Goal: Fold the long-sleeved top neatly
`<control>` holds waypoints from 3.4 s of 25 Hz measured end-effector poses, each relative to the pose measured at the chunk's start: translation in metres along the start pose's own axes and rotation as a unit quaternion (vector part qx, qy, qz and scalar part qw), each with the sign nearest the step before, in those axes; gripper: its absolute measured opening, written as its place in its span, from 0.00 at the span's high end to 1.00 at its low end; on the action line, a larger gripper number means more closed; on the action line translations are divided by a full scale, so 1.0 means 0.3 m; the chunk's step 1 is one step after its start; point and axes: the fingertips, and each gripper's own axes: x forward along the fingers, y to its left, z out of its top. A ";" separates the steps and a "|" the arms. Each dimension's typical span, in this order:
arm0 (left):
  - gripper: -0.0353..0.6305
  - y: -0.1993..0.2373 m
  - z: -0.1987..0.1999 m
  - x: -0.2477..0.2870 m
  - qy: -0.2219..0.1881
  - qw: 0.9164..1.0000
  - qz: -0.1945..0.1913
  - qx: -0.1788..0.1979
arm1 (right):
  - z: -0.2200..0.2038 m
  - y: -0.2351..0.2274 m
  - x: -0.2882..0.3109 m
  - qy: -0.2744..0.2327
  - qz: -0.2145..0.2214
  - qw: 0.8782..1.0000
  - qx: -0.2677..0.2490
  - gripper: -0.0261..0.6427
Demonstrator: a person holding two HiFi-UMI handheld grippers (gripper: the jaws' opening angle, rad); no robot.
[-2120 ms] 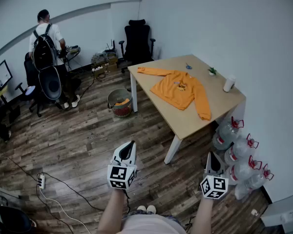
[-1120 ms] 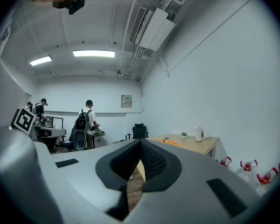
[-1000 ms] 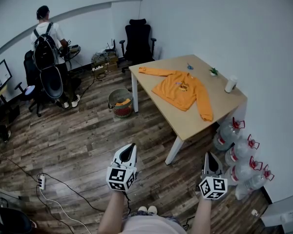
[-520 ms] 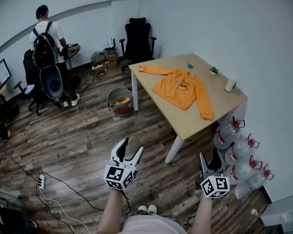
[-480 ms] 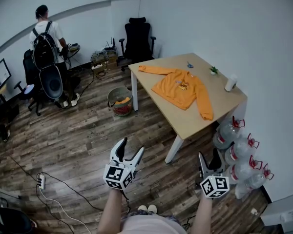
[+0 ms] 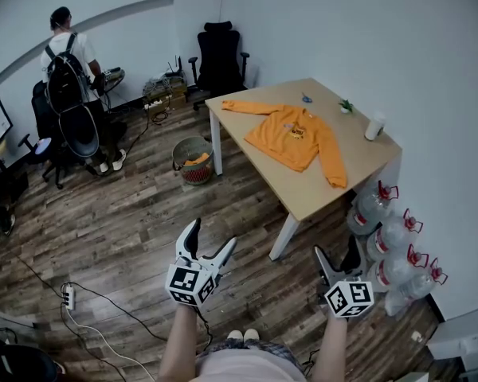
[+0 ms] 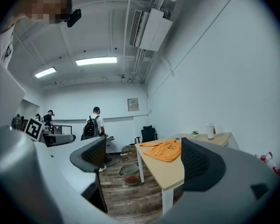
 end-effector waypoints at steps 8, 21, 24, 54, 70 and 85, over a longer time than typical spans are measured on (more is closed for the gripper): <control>0.34 0.078 -0.025 -0.038 0.001 1.000 0.009 -0.001 | -0.034 0.032 0.009 0.000 -0.010 1.000 -0.007 0.23; 0.34 0.176 -0.089 0.100 0.025 1.000 0.005 -0.001 | -0.089 0.036 0.229 0.017 0.002 1.000 -0.005 0.24; 0.34 0.222 -0.089 0.184 0.026 1.000 0.006 0.000 | -0.095 0.007 0.331 0.019 0.004 1.000 -0.004 0.24; 0.34 0.718 -0.087 1.615 0.059 0.994 -0.091 0.015 | -0.080 -0.592 1.450 0.014 -0.142 0.989 0.030 0.25; 0.34 0.703 -0.143 2.016 0.076 0.979 -0.191 0.013 | -0.098 -0.737 1.567 0.013 -0.237 0.971 0.037 0.26; 0.34 0.764 -0.216 2.350 0.098 0.958 -0.271 0.005 | -0.087 -0.827 1.731 0.005 -0.324 0.946 0.031 0.27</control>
